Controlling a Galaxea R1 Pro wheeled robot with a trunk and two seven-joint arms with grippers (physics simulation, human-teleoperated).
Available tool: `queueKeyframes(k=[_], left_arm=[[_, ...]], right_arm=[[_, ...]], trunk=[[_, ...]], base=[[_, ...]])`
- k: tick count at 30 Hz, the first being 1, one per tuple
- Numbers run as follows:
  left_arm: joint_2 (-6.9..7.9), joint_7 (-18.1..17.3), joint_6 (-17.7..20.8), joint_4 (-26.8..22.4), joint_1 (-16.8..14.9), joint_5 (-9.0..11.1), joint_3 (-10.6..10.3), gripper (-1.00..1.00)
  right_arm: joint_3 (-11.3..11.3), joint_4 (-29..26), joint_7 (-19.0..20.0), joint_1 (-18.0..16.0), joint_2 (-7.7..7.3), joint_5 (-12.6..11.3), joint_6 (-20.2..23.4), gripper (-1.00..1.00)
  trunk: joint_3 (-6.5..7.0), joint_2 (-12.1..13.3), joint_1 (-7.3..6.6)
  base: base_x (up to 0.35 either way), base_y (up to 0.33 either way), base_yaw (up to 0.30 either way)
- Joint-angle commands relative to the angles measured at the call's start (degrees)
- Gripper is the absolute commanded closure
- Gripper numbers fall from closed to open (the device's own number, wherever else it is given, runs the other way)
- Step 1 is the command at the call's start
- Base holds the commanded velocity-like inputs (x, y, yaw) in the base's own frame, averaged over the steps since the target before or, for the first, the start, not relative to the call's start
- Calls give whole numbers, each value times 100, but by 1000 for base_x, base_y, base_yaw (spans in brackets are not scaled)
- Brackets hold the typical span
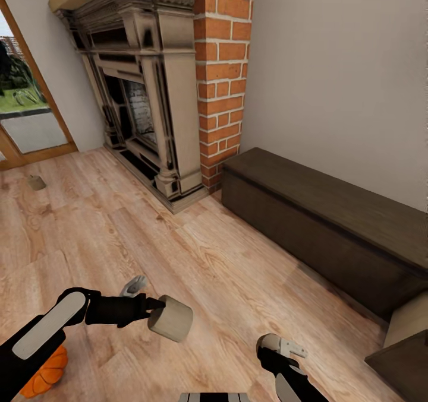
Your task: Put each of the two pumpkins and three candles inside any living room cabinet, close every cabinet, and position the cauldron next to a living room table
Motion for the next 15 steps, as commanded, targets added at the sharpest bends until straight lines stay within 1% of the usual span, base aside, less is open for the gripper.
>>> queueKeyframes(k=[1, 3, 5, 8, 13, 15], left_arm=[[1, 59, 0, -5, -3, 58, -5, 100], [-2, 62, 3, -5, -4, 58, 54, 100], [-4, 70, 4, -5, -6, 58, 169, 100], [-4, 87, 5, -5, -6, 58, 227, 100], [-19, 426, 12, -5, -4, 93, 255, 100], [-61, 496, 13, -5, -5, 105, 267, 100]], right_arm=[[34, -11, -44, -2, -4, -40, 19, 100], [32, -11, -43, -1, 0, -40, 16, 100], [29, -11, -42, -3, -1, -40, 15, 100], [28, -11, -42, -6, -8, -40, 9, 100], [27, -19, -42, -4, -1, -40, 6, 100], [25, -19, -42, -5, -1, -46, 11, 100]], trunk=[[18, 0, -3], [62, 2, -8], [106, 5, -14], [173, 9, -21], [284, 16, -34], [328, 18, -39]], base=[[0, 0, 0], [0, 0, 0], [0, 0, 0], [0, 0, 0], [0, 0, 0], [-37, 0, 0]])
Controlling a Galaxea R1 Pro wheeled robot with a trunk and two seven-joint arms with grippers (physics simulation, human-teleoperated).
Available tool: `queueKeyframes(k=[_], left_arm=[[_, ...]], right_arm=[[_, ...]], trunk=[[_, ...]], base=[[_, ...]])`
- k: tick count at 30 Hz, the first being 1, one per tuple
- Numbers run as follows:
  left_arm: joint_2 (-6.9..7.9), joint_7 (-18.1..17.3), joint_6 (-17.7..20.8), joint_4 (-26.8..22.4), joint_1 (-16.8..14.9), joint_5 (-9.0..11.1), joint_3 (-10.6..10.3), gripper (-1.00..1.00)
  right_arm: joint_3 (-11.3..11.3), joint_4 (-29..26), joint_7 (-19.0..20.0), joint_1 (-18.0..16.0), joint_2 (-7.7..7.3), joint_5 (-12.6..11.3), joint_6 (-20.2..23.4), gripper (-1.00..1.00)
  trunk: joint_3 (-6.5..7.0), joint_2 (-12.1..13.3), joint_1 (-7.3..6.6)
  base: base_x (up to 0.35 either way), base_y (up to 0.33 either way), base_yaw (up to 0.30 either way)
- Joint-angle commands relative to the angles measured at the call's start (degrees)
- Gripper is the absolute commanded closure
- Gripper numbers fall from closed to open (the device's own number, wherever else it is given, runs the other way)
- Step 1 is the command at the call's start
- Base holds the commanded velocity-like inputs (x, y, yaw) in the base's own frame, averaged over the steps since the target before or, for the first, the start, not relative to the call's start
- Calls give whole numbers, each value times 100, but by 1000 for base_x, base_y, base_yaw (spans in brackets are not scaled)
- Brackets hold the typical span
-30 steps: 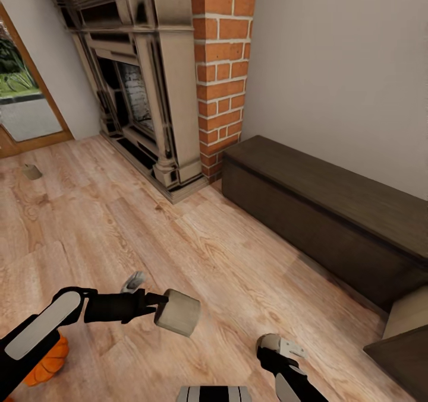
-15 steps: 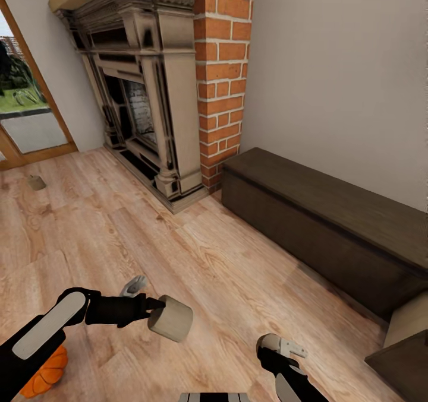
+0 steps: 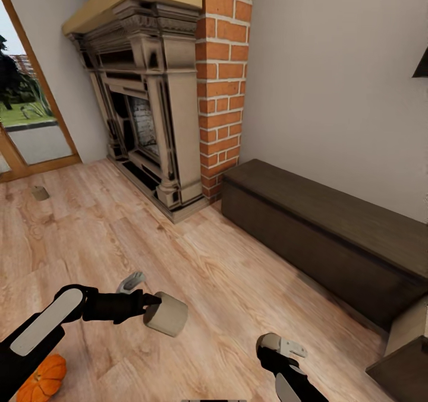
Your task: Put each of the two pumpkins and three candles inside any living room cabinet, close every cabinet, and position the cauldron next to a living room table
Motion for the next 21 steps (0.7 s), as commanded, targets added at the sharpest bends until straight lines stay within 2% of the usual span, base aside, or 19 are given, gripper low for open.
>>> queueKeyframes(k=[1, 11, 21], left_arm=[[0, 65, 0, -5, -5, 54, -2, 100], [-19, 92, 7, -5, -4, 62, 78, 100], [-19, 92, 18, -5, -6, 62, 96, 100]], right_arm=[[33, -11, -44, 0, -4, -43, 23, 100], [29, -3, -44, 1, -14, -58, 34, 100], [34, -2, -44, -2, -2, -54, 34, 100]], trunk=[[17, -1, -4], [175, 13, -30], [309, 26, -56]], base=[[-99, 0, 0], [-257, 0, -53], [-36, 0, -77]])
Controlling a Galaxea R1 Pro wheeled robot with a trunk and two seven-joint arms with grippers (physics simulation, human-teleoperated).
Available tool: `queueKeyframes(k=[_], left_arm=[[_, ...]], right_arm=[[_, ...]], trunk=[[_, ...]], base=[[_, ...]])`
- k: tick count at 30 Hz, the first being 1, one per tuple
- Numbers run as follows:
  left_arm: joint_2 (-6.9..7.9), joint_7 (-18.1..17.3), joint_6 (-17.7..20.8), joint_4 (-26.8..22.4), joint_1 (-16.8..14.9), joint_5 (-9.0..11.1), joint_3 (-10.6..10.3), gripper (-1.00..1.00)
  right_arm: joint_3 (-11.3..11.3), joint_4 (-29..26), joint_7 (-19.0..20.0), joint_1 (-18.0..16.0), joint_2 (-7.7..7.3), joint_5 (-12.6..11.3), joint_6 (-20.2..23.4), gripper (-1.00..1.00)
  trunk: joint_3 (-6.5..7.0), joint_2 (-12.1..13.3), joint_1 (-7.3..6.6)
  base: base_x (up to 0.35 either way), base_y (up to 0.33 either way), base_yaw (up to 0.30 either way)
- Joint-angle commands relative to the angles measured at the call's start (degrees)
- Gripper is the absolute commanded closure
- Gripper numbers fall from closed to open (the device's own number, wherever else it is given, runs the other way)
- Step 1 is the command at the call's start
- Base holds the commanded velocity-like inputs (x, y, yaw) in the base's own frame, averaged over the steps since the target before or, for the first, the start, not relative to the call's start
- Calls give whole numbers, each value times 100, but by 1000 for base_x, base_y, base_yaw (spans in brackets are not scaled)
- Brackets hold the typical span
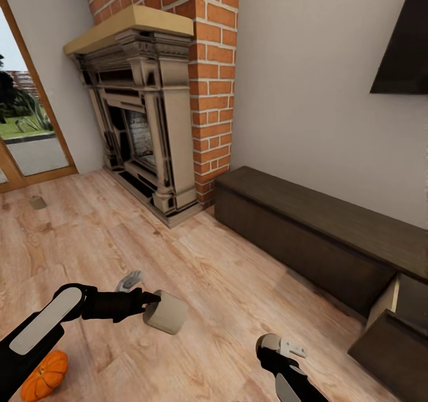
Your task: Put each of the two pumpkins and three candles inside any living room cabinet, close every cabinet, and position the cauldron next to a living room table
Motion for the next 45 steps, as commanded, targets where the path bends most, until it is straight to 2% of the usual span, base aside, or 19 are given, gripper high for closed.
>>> queueKeyframes(k=[1, 10, 19, 32, 41, 45], left_arm=[[5, 56, -3, -6, -4, 62, -9, 100], [5, 56, -2, -6, -3, 68, -8, 100], [5, 56, -2, -6, -1, 68, -8, 100], [5, 56, -2, -6, -1, 60, -8, 100], [5, 41, -2, -6, -3, 68, -4, 100], [5, 39, -1, -6, -2, 69, -4, 100]], right_arm=[[33, -10, -44, -3, -5, -38, 22, 100], [33, -10, -46, 3, 2, -33, 16, 100], [33, -12, -49, 1, 3, -30, 11, 100], [33, -10, -44, 0, 2, -29, 4, 100], [33, -10, -44, 0, -4, -30, 4, 100], [33, -10, -44, 0, -11, -30, 4, 100]], trunk=[[8, -1, -4], [98, 321, -182], [249, 682, -380], [482, 1204, -665], [495, 1204, -665], [575, 1364, -753]], base=[[-97, 0, -77], [-278, 0, -71], [-303, 0, -8], [-17, 0, -2], [0, 0, -197], [0, 0, -254]])
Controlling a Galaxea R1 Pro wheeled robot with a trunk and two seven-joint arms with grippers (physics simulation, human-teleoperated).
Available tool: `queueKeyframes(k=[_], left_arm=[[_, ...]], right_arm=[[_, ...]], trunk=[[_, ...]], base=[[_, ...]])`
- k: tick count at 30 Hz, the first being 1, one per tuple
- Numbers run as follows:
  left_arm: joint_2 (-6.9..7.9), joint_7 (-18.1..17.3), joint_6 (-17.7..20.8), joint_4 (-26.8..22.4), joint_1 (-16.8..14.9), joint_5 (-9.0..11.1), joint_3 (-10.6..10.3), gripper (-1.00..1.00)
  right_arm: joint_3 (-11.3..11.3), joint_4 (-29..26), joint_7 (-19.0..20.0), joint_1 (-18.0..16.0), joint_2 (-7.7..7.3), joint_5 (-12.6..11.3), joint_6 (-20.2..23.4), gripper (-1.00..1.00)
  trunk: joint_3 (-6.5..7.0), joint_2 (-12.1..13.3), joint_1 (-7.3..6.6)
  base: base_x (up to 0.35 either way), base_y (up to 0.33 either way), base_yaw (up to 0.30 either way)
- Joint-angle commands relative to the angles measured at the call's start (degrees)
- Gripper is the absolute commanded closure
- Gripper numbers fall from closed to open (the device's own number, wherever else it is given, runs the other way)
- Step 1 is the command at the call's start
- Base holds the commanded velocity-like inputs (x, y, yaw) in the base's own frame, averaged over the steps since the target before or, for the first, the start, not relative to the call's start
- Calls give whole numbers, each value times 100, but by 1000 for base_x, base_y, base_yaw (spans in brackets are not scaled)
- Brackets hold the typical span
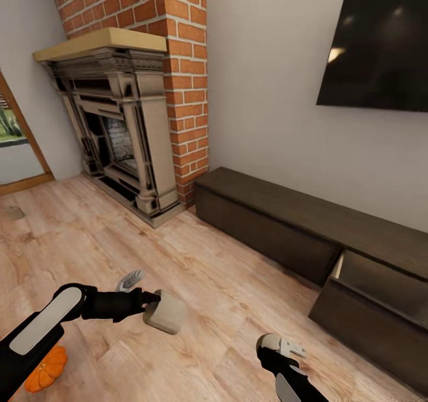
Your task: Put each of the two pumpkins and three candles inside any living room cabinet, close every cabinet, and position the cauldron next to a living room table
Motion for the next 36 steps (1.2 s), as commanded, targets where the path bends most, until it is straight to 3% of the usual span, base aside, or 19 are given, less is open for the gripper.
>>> queueKeyframes(k=[1, 10, 36], left_arm=[[6, 56, -4, -7, -3, 73, -5, 100], [6, 56, -5, -7, -4, 73, -2, 100], [6, 56, -2, -7, -3, 73, -5, 100]], right_arm=[[34, -9, -43, -4, -5, -37, 21, 100], [34, -16, -37, -3, -4, -45, 36, 100], [34, -9, -35, -3, 1, -50, 48, 100]], trunk=[[15, 39, -23], [181, 400, -221], [448, 1443, -792]], base=[[0, 0, -255], [0, 0, -249], [0, 0, -164]])
